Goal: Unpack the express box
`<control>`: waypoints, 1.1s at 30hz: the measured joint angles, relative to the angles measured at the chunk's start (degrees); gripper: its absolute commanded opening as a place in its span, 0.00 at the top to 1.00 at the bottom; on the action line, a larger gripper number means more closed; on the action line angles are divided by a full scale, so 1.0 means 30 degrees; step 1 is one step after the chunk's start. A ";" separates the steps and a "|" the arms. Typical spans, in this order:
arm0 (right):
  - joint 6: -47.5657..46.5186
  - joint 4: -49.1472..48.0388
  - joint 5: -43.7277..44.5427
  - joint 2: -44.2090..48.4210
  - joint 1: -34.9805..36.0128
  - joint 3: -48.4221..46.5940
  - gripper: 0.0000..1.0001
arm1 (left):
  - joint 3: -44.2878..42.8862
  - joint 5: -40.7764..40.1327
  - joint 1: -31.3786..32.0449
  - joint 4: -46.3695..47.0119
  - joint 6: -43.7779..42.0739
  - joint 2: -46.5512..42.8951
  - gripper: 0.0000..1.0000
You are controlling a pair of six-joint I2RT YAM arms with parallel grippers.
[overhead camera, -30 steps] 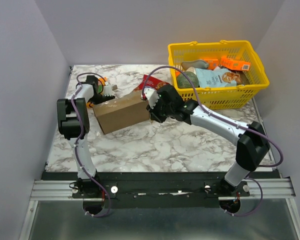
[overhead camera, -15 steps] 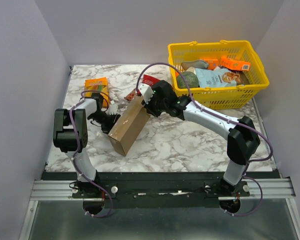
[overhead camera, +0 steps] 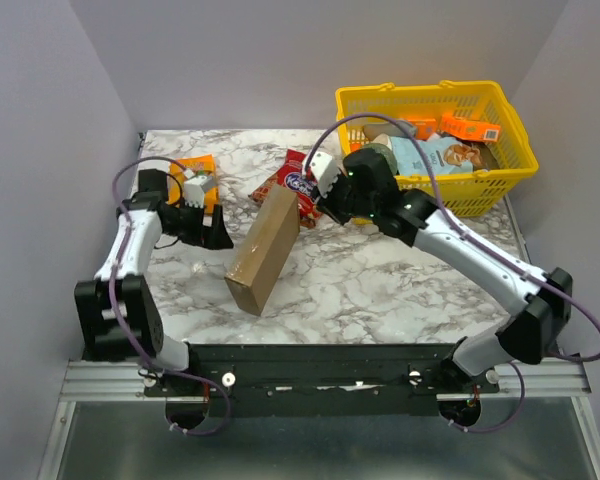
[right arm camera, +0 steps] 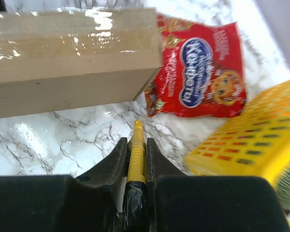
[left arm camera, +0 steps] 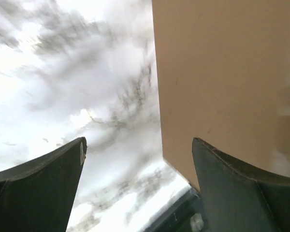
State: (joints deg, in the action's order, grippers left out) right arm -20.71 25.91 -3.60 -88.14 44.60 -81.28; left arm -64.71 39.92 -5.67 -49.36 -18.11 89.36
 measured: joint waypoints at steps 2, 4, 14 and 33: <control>-0.0066 0.0758 -0.0044 0.1246 -0.0036 -0.0561 1.00 | 0.1137 0.1071 -0.0801 0.2419 0.0503 -0.3016 0.01; -0.0160 0.1574 -0.0270 0.1902 0.0058 -0.1617 1.00 | 0.2193 0.1800 -0.0903 0.4619 0.0852 -0.6258 0.01; -0.1428 0.2455 -0.0423 0.2463 0.4044 -0.2710 1.00 | 0.0029 0.3111 0.2594 0.3949 -0.0721 -0.5340 0.01; 0.0787 0.1851 0.1013 -0.1596 1.0601 -0.5107 0.99 | 0.3577 0.0597 0.3169 0.5282 0.1268 -0.9107 0.01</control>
State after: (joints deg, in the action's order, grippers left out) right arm -18.35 31.46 -0.56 -92.92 76.40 -96.60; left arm -53.98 41.71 3.84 -33.52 -14.31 62.04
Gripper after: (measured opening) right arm 0.223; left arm 0.985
